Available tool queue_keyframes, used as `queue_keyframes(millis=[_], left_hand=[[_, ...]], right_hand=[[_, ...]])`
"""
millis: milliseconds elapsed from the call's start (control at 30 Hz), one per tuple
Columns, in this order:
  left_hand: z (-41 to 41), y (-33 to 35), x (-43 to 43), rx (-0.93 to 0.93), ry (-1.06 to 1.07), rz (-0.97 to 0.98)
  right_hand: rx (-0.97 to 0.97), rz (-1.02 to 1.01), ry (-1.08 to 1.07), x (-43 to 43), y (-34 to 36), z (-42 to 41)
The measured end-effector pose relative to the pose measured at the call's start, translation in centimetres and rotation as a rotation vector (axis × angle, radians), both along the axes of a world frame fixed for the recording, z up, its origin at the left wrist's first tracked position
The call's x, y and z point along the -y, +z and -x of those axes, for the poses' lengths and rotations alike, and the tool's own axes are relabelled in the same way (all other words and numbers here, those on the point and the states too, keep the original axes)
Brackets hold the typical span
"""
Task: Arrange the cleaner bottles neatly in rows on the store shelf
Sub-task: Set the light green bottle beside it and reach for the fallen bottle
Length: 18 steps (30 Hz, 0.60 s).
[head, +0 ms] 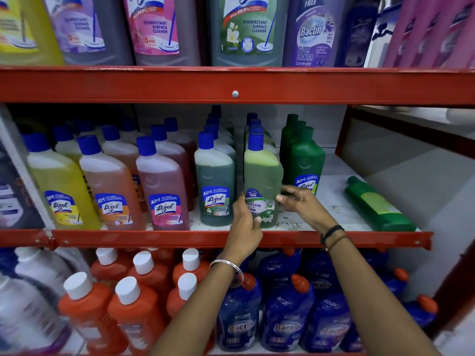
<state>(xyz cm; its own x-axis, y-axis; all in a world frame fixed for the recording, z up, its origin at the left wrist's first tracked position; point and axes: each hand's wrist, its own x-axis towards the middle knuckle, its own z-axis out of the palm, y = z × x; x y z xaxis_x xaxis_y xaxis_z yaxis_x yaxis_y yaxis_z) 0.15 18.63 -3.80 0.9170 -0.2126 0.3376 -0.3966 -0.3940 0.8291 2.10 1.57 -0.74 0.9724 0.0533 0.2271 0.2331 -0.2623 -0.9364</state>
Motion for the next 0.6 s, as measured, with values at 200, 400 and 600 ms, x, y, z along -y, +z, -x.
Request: queue_keyframes(millis=[200, 400, 600], left_hand=[[2.3, 1.2, 1.9, 0.325, 0.223, 0.148], [3.6, 2.6, 9.8, 0.506, -0.113, 0.039], [0.7, 1.8, 20.3, -0.059, -0.238, -0.052]], right_hand=[[0.081, 0.106, -0.169, 1.3, -0.2, 1.6], [0.195, 0.366, -0.615, 10.6, 0.8, 3.9], [-0.166, 0.573, -0.737, 19.7, 0.3, 4.4]])
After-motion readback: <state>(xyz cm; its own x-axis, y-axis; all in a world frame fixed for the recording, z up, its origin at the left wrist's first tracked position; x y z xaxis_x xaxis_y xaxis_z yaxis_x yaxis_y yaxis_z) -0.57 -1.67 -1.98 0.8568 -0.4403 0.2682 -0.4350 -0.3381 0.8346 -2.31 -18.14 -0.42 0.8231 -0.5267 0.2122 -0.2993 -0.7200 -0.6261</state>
